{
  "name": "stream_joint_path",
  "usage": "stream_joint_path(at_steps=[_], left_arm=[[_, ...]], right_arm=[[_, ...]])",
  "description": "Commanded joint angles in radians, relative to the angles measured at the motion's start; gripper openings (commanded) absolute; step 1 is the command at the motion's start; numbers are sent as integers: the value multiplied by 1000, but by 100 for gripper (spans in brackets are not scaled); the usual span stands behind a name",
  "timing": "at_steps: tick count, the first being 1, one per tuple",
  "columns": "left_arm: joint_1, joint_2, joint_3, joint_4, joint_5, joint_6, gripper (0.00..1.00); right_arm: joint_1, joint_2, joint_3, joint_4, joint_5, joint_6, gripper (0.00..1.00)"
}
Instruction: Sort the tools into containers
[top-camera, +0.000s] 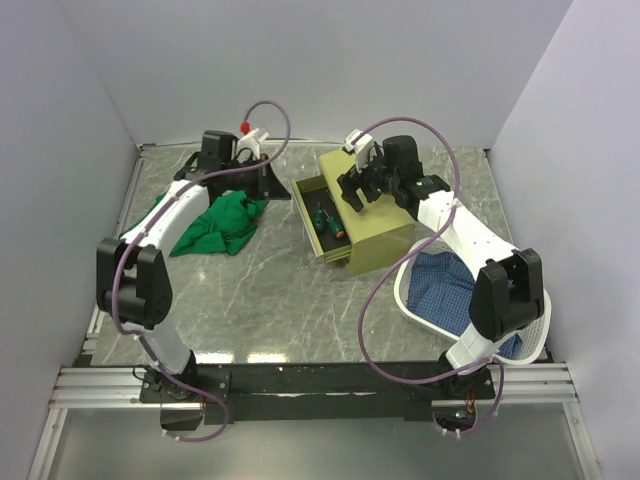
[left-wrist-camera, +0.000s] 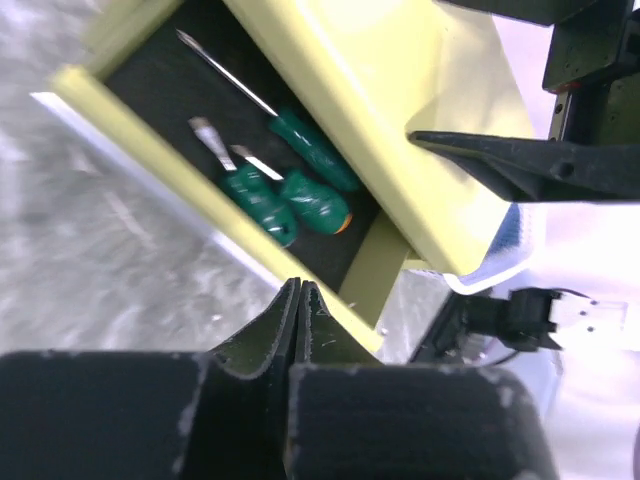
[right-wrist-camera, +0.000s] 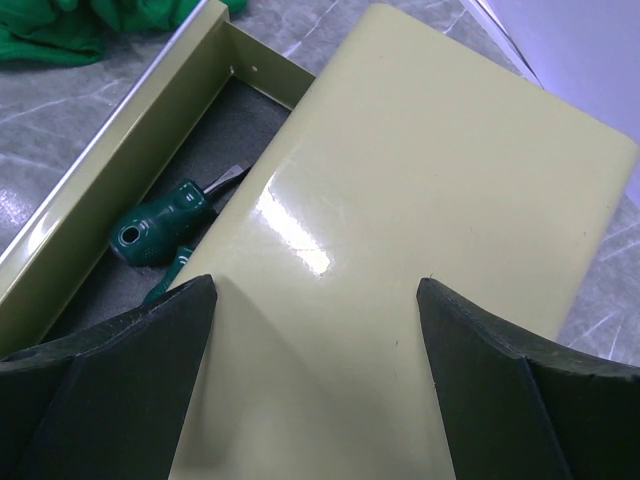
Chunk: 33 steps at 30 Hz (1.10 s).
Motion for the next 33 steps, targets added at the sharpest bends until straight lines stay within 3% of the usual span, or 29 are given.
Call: stream_joint_path(at_steps=[1,8,17,33], left_arm=[[3,-30,-67,-13,-27,113,1],[-23,131,-32,-55,-90,142,1],[-120,298,232,-80,-37,113,1],[-167,467,192,244,273,-182,2]], right_arm=[[-3,103,-60,-270,100,-61,89],[-3,115,-42,-278,94,-59,88],[-3,106,-55,-276,95,-64,89],[-3,115,-60,-292,89,-61,89]])
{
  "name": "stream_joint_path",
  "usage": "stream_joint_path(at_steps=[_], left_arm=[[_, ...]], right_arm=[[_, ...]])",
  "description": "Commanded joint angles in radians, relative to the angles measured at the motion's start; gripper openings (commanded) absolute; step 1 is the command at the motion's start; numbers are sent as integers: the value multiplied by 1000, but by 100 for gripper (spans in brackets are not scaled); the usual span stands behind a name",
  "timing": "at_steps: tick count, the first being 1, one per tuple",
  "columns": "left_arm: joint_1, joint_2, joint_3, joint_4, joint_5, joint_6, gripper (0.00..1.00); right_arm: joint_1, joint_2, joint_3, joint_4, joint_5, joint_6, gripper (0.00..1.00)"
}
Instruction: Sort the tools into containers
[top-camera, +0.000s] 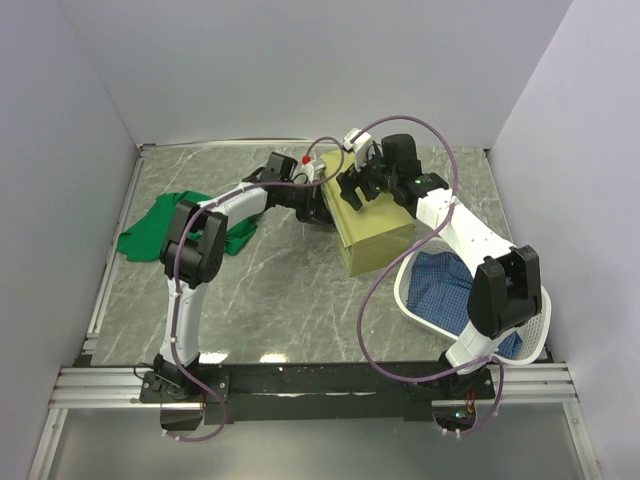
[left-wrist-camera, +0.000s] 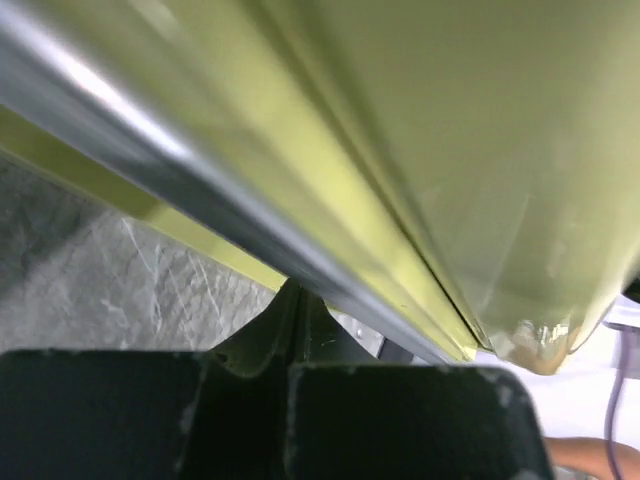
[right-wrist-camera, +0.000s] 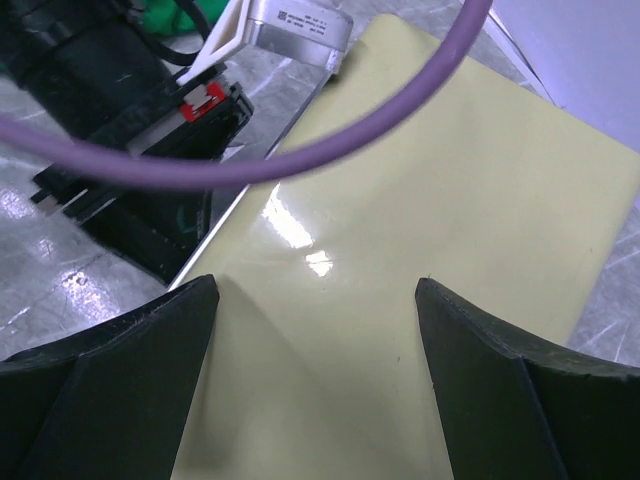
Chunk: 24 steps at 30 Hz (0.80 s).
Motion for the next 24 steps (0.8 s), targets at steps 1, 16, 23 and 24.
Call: stream_joint_path(at_steps=[1,16,23,24], left_arm=[[5,33,11,145,152,-94,4],[34,11,-336,1353,354,-918,23],[7,102,-337,1679,279,-1142,28],[7,105,-333,1671,286,-1139,29]], right_arm=[[-2,90,-84,-287,102,-63,89],[-2,98,-76,-281,99,-46,89],[1,92,-81,-294,119,-52,89],[3,87,-86,-293,120,-52,89]])
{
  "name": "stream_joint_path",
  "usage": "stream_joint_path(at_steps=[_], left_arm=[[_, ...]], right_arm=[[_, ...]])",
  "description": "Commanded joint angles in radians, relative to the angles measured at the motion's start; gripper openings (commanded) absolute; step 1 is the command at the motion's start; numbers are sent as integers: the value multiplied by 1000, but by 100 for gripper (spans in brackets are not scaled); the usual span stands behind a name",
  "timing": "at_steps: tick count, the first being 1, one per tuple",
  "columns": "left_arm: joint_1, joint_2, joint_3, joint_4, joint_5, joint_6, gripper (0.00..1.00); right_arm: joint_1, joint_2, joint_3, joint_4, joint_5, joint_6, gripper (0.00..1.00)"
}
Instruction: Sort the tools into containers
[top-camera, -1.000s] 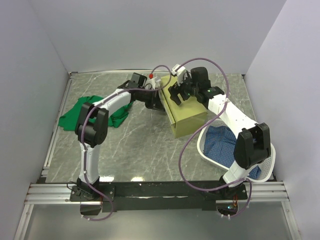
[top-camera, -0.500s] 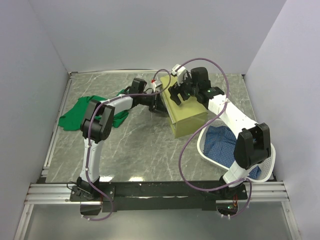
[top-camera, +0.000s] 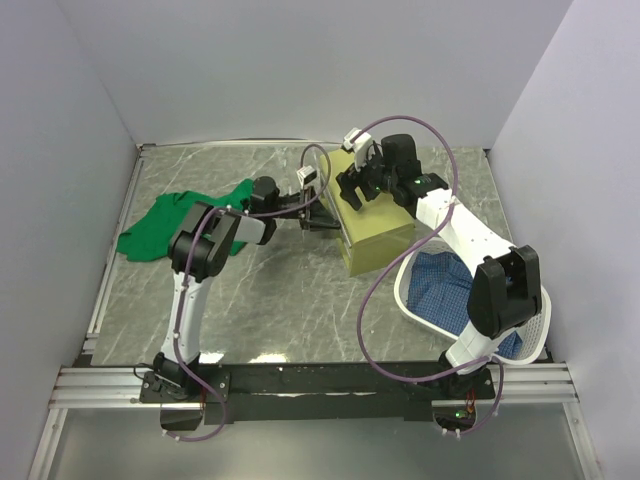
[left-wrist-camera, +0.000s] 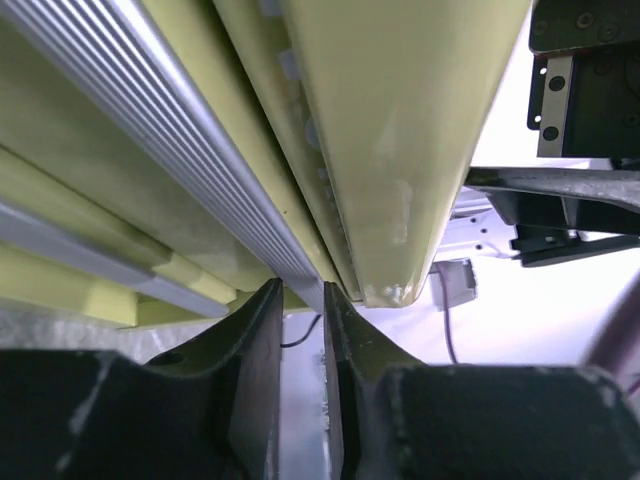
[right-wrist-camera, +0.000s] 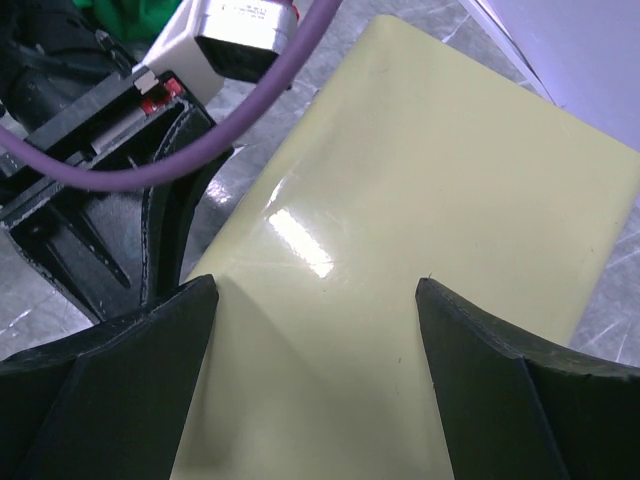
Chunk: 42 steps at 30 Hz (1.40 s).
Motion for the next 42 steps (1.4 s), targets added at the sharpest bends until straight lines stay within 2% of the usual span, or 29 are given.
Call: stream_joint_path(at_steps=[1,5,6,8,9,10,12,13,14,15,16,17,18,20,21,23,24,25,27,28,29,30,31,34,35,37,40,42], left_arm=[[-18,5,12,321,-9,-171,30],[3,-57,-48,292,21,-151,34],[16,-118,-72,239,26,-134,40],[71,-193,-138,125,59,-24,41],[94,-271,-155,-83,66,36,41],[136,-309,-166,-224,75,210,41],[186,-403,-143,-559,90,446,42],[197,-420,-56,-998,86,797,43],[203,-431,8,-1276,34,995,45],[204,-430,74,-1473,6,1173,48],[206,-428,174,-1742,-15,1410,53],[207,-428,207,-1815,-43,1481,64],[218,-437,230,-1863,-46,1518,96],[232,-455,270,-1937,-65,1544,96],[241,-475,280,-1949,-107,1548,96],[246,-503,328,-1952,-185,1555,96],[247,-544,342,-1926,-312,1535,96],[247,-573,349,-1893,-374,1522,96],[249,-667,342,-1742,-521,1500,96],[249,-702,318,-1668,-675,1473,96],[249,-736,299,-1605,-759,1462,96],[250,-803,272,-1445,-835,1425,96],[252,-834,209,-1372,-976,1396,96],[255,-891,149,-1212,-1130,1379,96],[255,-884,155,-1213,-1208,1379,96],[256,-827,217,-1281,-1271,1345,96],[258,-747,320,-1363,-1295,1333,96],[260,-742,313,-1337,-1306,1287,96]], right_arm=[[2,80,-92,-297,120,-61,89],[4,67,-99,-286,128,-62,89],[4,63,-94,-281,131,-62,89],[4,47,-73,-274,139,-62,89],[4,44,-63,-271,139,-62,89],[4,33,-47,-268,146,-61,89],[2,22,-22,-252,156,-53,90],[2,8,-13,-245,162,-52,90],[2,-1,-7,-225,189,-38,90],[2,-7,-4,-211,206,-29,91],[2,-28,-3,-194,232,-15,92],[1,-39,-7,-154,282,16,93],[-2,-51,-16,-137,312,28,94],[-4,-91,-37,-69,387,86,95],[-5,-105,-57,-48,480,103,100],[-4,-145,-85,4,543,107,100],[-5,-162,-121,30,611,111,100],[-7,-197,-137,50,652,140,100],[-13,-226,-170,67,679,159,100],[-15,-264,-190,73,702,163,100],[-16,-288,-215,91,718,159,100],[-15,-312,-256,101,732,160,100],[-15,-358,-276,102,749,174,100],[-15,-458,-349,90,757,172,100],[-15,-481,-362,67,760,172,100],[-15,-539,-401,59,783,166,100],[-16,-607,-470,94,834,131,100],[-18,-650,-526,145,869,111,100]])
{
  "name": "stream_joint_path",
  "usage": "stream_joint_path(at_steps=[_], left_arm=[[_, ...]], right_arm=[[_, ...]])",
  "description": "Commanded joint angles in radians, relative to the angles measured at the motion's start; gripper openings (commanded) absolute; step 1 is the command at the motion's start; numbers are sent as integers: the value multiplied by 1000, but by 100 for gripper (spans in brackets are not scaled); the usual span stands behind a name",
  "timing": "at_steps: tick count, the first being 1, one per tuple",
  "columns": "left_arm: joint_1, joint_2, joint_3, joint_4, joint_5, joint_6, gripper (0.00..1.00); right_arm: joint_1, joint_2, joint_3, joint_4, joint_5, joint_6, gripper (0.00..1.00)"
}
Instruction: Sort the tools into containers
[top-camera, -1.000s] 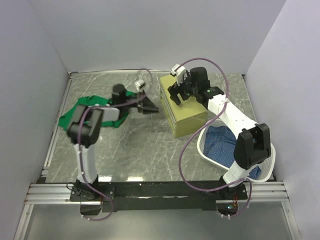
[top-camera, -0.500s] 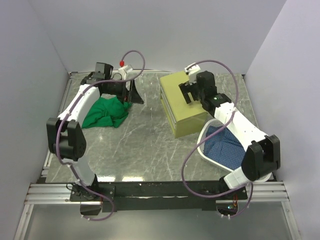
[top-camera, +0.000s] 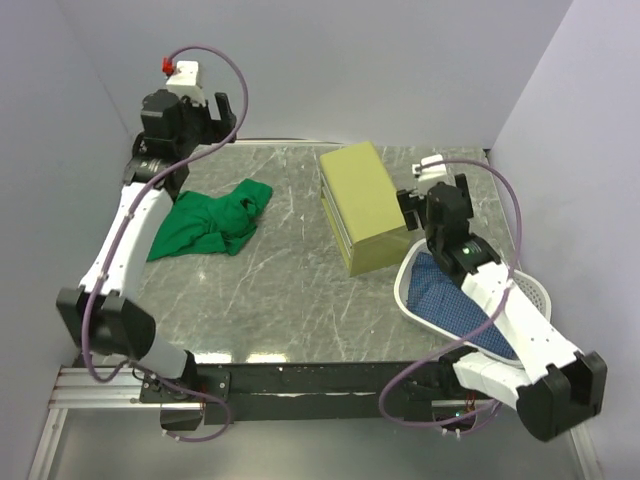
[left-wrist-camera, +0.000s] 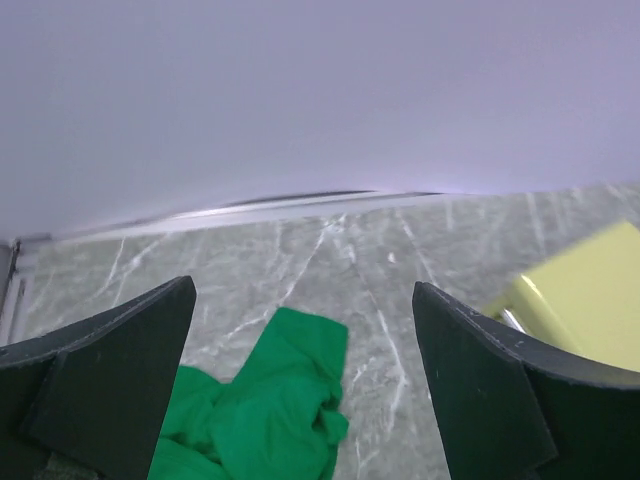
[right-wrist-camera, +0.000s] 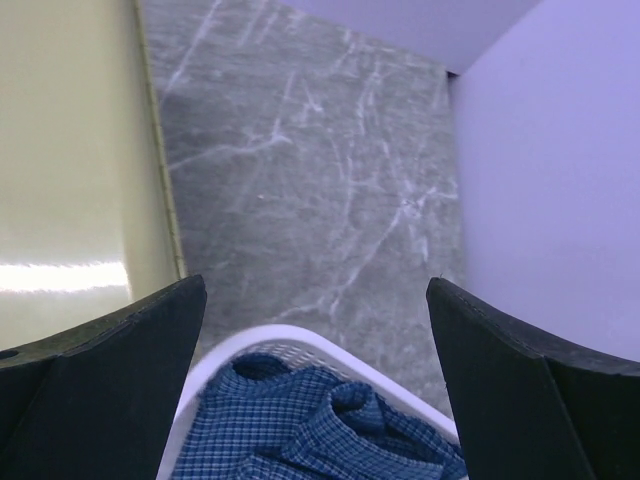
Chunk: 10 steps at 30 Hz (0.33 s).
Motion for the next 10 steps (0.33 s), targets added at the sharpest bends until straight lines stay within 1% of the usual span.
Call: stream_joint_path(at_steps=[1,2,3,4,8,9,10], left_arm=[[5,63,0,14,-132,-86,96],[4,53,-22,94,-129,-95,96],[5,34,-62,131,-126,-113,96],[5,34,-63,152,-120,-121,96],[1,98,-2,157,-88,-109,96],[0,111,12,159,-21,-56,96],[2,111,10,171,9,-31,96]], right_arm=[[-10,-90,-92,85,98,-50,100],[-14,-101,-106,91,100,-59,100],[-15,-123,-129,93,100,-65,100],[-17,-136,-138,78,92,-74,100],[-26,-188,-183,65,68,-67,100],[-27,-203,-183,61,71,-52,100],[-35,-211,-180,50,59,-20,100]])
